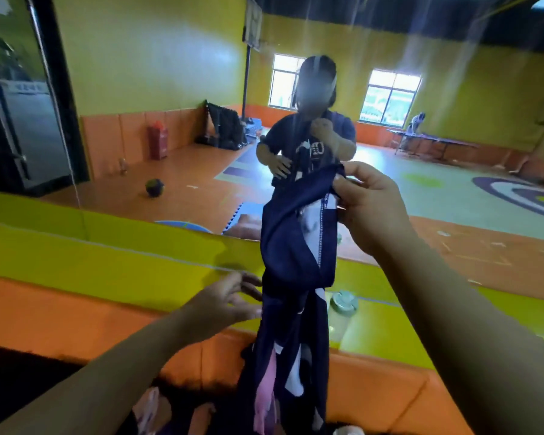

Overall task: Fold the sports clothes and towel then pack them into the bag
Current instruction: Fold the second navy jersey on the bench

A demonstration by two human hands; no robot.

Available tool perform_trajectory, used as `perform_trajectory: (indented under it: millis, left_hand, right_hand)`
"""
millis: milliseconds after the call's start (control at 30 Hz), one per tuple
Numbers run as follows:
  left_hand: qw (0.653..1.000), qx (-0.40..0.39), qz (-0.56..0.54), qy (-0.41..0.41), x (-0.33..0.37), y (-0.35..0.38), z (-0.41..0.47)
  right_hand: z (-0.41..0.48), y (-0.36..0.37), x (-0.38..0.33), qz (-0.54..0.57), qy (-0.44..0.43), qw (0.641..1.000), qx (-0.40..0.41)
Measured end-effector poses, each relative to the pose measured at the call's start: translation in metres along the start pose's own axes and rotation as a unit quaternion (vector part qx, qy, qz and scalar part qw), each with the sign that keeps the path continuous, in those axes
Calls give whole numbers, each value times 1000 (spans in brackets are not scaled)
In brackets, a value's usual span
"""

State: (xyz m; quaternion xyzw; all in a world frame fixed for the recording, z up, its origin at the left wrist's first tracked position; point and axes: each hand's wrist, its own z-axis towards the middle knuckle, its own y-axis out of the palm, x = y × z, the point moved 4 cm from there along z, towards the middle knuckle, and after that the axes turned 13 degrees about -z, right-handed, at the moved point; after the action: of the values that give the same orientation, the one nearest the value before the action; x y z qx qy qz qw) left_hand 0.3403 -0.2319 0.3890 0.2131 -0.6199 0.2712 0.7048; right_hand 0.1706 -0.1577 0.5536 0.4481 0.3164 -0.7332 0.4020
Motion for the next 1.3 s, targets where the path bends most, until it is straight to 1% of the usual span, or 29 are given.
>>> perform_trajectory:
  millis: [100,233,300,433,533,600,667,733,833,900,967,1033,1067,1200,1300]
  left_hand:
    - [997,-61,36,1,6,45,21]
    - [996,-34,82,21,7,80,52]
    - [994,-38,88,50,10,89,64]
    - [987,-47,131,81,20,87,82]
    - [979,-44,166,107,39,83,91]
    - [971,-33,204,124,55,83,97]
    - [974,-37,189,119,70,87,104]
    - [981,-62,154,102,83,98,109]
    - [979,-106,150,87,96,122,113]
    - [978,-122,148,81,106,141,112]
    - [980,-139,126,63,115,163,107]
    - [983,-151,97,47,123,184,105]
    - [984,-150,86,46,127,193,104]
    - [990,-122,36,59,141,215,103]
    - [993,-90,20,80,149,221,104]
  right_hand:
    - [-7,-31,-6,7,2,1000,28]
    - [-18,-75,-21,-1,-22,995,98]
    - [-25,-102,-28,-16,-25,989,146]
    - [-46,-160,-27,-83,-19,966,244]
    - [-62,-195,-17,-147,-10,950,275]
    - [-71,-214,-10,-214,19,938,270]
    - [-82,-232,-3,-269,68,924,262]
    - [-92,-249,7,-304,120,911,252]
    - [-109,-263,22,-380,177,879,228]
    - [-121,-263,25,-404,185,867,227]
    - [-131,-255,22,-413,159,862,246]
    - [-141,-241,16,-426,124,860,251]
    - [-147,-232,14,-431,111,863,238]
    - [-176,-189,11,-395,98,900,157]
    - [-193,-170,20,-405,112,903,91]
